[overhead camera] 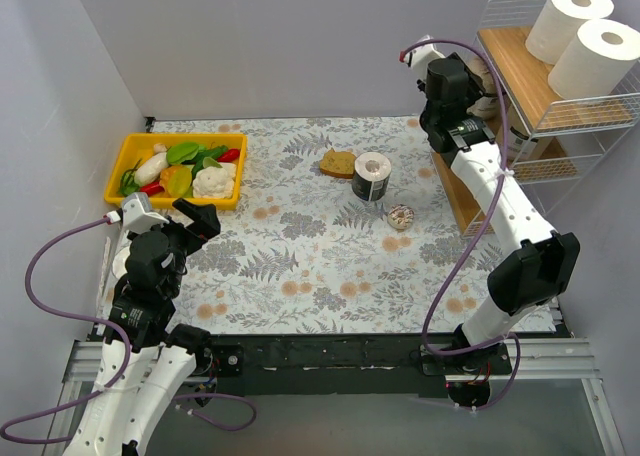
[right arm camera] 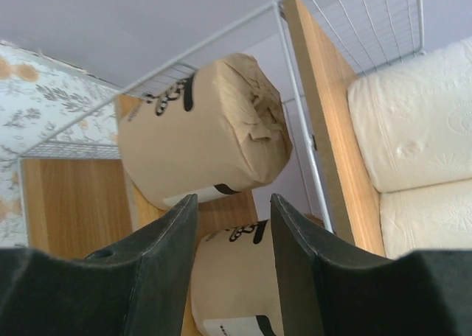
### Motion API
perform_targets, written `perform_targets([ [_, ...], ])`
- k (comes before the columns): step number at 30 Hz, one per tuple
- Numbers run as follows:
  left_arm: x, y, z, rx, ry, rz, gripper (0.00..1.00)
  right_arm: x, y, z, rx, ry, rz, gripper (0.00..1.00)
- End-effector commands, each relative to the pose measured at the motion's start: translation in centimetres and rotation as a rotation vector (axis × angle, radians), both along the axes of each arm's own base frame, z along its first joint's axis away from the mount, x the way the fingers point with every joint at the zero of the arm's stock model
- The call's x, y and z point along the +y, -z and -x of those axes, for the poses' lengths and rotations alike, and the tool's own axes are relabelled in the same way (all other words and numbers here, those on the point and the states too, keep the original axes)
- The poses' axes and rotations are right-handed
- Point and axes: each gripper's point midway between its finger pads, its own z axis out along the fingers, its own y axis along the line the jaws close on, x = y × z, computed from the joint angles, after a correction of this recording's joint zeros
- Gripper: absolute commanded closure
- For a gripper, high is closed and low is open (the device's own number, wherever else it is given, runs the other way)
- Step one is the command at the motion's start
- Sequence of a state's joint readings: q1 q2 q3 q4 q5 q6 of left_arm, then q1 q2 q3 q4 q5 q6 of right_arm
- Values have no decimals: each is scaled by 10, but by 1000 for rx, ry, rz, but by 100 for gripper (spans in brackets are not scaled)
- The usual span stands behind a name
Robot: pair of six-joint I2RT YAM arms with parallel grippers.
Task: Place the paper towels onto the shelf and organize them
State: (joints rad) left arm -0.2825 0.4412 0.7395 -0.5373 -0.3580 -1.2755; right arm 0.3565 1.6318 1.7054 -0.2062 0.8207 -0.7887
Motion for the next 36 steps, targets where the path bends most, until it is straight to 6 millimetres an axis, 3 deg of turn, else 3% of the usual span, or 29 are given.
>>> perform_targets([
  [1,2,-5,0,-24,-4,-4,2,21,-20,-6,-82,-81,-31,50],
  [12,3,-5,0,-22,-9,-8,2,24,10,-45,-94,-43,65,54],
  [18,2,-4,-1,-16,-5,-10,2,6,33,-57,-76,12,76,54],
  [27,1,-2,-2,-10,-2,-11,2,-41,54,-44,-40,161,69,54],
  [32,0,-2,-3,-9,3,-8,2,-40,62,-34,-27,151,33,54],
  [36,-1,-2,-3,-7,6,-10,2,-42,57,-25,-23,162,13,53],
])
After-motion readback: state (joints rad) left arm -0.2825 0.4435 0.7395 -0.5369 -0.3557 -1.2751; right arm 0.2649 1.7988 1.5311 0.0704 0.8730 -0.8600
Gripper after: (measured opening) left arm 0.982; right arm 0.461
